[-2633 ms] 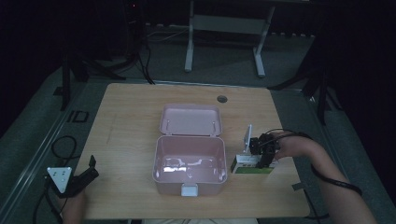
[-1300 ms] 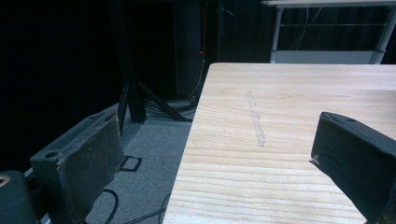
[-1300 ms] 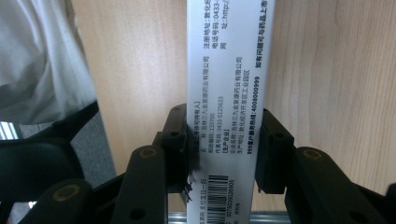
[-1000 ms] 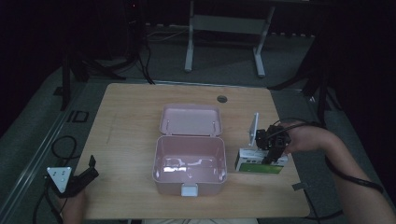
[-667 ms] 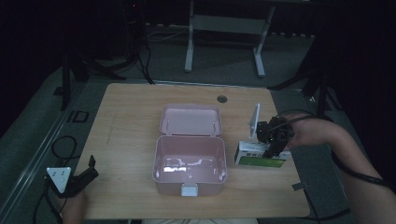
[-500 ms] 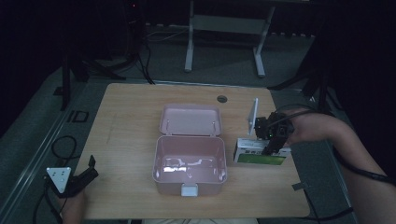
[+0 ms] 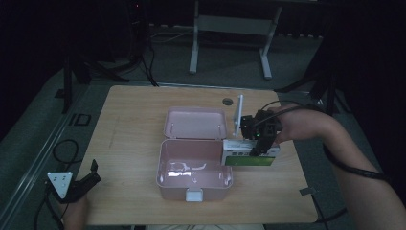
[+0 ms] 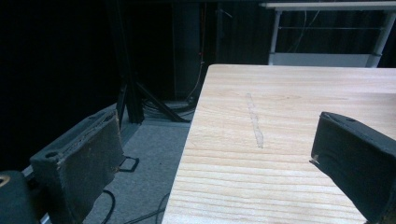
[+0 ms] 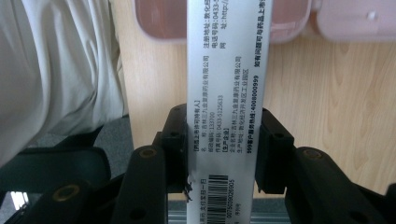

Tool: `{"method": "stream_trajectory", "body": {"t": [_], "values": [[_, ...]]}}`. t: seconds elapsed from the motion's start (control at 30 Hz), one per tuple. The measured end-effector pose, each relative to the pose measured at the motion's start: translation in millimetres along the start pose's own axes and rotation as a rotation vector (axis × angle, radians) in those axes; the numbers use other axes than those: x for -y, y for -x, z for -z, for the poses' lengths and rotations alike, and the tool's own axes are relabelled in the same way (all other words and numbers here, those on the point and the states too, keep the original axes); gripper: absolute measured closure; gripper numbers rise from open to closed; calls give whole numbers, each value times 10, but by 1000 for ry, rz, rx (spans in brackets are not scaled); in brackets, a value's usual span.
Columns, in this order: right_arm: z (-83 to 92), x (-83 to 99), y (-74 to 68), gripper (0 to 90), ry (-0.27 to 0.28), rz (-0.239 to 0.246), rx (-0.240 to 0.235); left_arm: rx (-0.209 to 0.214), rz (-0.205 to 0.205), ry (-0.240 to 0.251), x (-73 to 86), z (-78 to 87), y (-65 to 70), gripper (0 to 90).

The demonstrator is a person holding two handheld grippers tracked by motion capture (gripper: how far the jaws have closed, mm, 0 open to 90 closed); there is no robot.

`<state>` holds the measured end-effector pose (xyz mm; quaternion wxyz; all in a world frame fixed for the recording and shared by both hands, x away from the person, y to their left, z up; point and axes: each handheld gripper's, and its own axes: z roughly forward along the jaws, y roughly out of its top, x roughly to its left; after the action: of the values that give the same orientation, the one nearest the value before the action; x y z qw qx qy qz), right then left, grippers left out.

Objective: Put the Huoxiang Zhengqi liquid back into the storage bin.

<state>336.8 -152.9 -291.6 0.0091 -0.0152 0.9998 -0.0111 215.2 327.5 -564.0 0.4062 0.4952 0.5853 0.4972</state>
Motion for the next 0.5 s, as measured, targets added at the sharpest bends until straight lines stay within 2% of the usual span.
{"method": "stream_trajectory", "body": {"t": [0.13, 0.37, 0.43, 0.5], "values": [[-14, -184, -73, 618, 9, 46, 0, 1, 3, -1, 0, 2, -4, 24], [-87, -506, -126, 618, 14, 82, -12, 4, 2, 0, 0, 3, -5, 24], [-112, -588, -130, 619, 27, 105, -18, 5, 2, 1, 1, 4, -6, 24], [-117, -647, -131, 618, 38, 103, -30, 6, 3, -1, 0, 2, -6, 24]]}}
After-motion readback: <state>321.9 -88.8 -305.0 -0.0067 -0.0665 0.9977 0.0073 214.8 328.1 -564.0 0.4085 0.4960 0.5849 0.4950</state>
